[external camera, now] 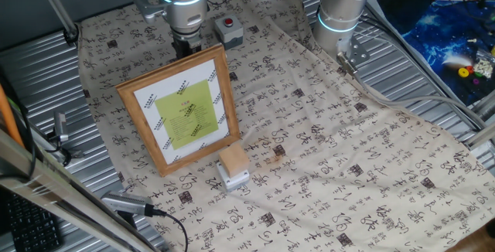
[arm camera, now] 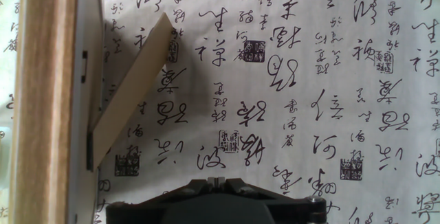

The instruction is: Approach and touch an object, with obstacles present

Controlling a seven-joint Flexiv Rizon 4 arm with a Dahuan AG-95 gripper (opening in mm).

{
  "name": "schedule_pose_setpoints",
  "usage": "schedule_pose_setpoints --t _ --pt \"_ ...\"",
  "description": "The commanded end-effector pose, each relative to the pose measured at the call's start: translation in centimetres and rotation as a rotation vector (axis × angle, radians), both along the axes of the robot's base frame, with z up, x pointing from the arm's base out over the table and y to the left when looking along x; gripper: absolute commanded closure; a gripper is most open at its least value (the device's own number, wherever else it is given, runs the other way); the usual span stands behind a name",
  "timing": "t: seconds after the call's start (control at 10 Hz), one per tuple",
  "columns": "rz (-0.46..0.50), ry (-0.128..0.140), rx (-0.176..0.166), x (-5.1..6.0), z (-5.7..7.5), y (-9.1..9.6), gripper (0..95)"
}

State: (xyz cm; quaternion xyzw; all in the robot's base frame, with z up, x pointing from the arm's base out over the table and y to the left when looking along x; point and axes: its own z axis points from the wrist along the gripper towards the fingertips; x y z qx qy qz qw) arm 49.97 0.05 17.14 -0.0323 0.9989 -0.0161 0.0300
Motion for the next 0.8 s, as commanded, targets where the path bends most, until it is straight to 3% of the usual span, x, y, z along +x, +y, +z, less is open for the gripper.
schedule_pose_setpoints --t 0.1,0.8 --pt "-0.002 0.0 0.001 0.01 0.0 -0.01 95.0" --pt "-0.01 0.006 0.002 0.01 0.03 0.0 95.0"
